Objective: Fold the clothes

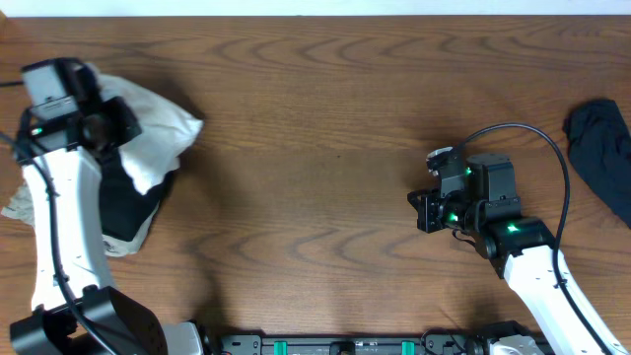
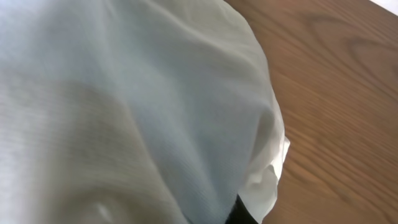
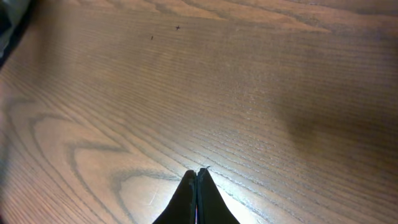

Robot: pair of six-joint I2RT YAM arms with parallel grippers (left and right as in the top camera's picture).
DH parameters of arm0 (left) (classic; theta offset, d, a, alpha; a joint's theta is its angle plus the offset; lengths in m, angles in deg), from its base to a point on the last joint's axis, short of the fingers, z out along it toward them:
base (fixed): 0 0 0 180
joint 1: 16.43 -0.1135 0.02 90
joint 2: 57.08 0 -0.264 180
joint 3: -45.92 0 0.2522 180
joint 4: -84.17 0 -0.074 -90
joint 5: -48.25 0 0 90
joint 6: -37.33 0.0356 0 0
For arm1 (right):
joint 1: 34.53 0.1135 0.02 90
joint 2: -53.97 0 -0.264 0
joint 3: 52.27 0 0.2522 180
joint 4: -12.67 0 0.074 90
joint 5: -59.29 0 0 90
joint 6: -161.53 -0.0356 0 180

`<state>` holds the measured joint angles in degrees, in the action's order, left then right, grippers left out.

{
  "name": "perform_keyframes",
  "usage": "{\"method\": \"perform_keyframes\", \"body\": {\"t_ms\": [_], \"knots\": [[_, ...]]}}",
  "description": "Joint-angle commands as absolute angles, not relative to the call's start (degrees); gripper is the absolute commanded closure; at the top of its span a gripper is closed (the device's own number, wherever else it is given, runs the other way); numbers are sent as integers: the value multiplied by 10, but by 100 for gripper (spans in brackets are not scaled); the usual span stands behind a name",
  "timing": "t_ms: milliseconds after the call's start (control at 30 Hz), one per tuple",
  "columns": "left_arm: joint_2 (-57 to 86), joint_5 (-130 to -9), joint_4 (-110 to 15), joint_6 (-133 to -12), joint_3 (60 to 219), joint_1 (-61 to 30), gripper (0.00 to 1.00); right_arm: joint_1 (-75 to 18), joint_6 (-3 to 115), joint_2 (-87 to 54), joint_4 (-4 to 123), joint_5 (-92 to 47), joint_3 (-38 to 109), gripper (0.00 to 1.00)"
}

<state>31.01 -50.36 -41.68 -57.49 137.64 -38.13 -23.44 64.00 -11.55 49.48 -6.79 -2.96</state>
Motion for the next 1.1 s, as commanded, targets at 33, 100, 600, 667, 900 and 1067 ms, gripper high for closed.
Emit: {"method": "perform_keyframes", "body": {"t_ms": [33, 100, 600, 667, 900, 1067], "knots": [[310, -501, -418, -570, 1395, -433, 94, -238, 650, -111, 496, -69, -29, 99], [313, -501, -418, -570, 1395, -450, 94, -238, 654, -111, 496, -69, -29, 99], [333, -500, -382, -579, 1384, -514, 94, -238, 654, -111, 501, -74, -29, 99], [333, -497, -379, -579, 1380, -523, 94, -238, 654, -111, 501, -74, -29, 99], [333, -496, -365, -623, 1375, -562, 11, -238, 654, -111, 501, -74, -29, 99], [333, -496, -356, -656, 1375, -588, 2, -238, 654, -111, 501, -74, -29, 99]]}}
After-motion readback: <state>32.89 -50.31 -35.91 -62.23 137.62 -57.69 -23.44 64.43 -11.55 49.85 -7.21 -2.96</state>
